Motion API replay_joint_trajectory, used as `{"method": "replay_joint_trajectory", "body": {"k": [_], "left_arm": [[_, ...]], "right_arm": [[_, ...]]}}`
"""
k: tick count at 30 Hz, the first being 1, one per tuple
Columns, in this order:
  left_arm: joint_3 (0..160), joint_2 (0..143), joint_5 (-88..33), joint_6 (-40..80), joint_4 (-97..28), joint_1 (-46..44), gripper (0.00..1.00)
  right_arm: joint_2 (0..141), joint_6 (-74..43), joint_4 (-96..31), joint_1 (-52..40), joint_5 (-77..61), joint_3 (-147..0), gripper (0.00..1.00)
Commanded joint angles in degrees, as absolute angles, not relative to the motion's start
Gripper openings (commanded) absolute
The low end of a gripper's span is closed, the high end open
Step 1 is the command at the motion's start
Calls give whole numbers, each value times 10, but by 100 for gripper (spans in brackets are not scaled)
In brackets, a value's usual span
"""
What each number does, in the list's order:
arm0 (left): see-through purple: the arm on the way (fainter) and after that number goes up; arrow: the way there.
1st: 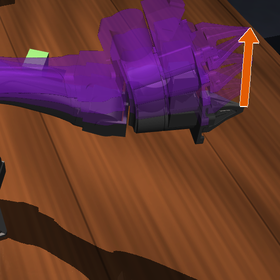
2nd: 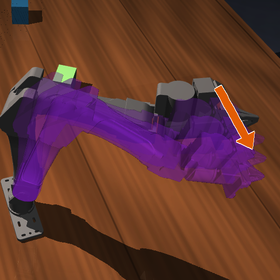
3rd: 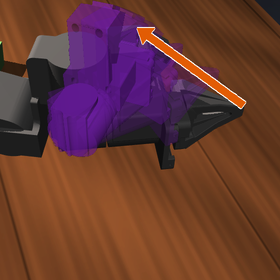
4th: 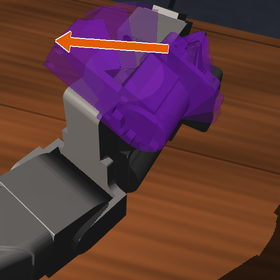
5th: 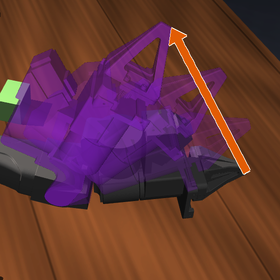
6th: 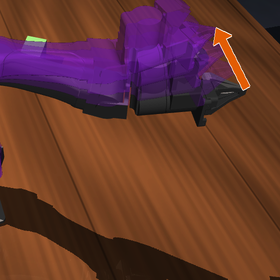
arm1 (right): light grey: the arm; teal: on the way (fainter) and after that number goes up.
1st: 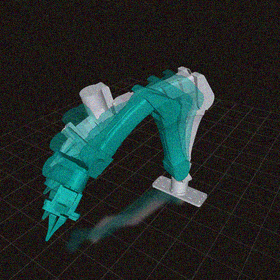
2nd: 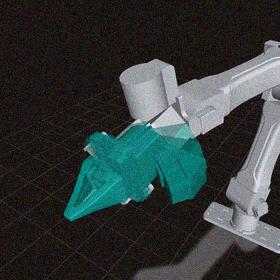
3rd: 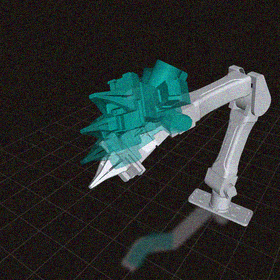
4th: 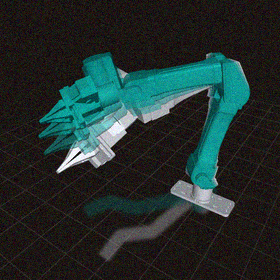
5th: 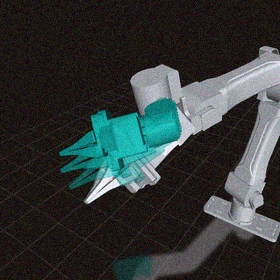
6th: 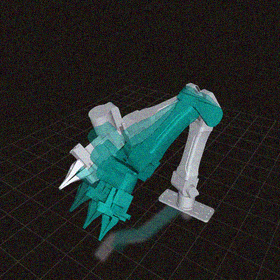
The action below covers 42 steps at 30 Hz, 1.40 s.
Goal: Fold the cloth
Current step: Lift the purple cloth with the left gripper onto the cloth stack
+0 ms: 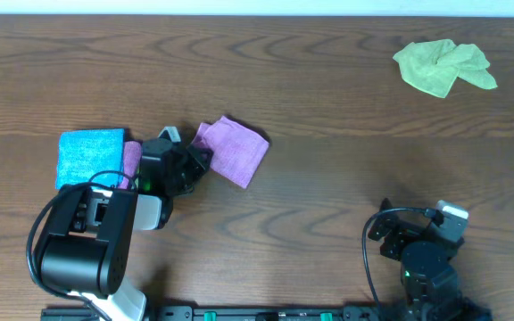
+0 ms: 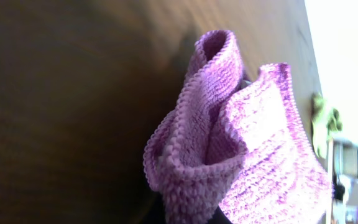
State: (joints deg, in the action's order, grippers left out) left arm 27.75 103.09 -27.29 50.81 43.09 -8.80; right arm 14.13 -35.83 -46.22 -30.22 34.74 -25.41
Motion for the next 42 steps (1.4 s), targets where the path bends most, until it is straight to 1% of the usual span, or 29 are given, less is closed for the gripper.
{"method": "replay_joint_trajectory", "body": {"k": [1,7,14,26,36,42], "left_arm": [[310,1037,-331,457,435,-89,6],[329,1017,-356,456,428,-84,6],[329,1000,-362,450,345,-82,6],[327,984,-392,463,311,-83,6],[322,845,-319,448,147,-83,6],[322,787,-311,443,80,-83,6]], "right_arm": [[138,-368,-463,-296,358,-252,99],[138,-368,-463,-296,357,-252,99],[138,-368,-463,-296,358,-252,99],[138,-368,-463,-296,358,-252,99],[138,-368,-463,-296,358,-252,99],[138,-368,-463,-296,358,-252,99]]}}
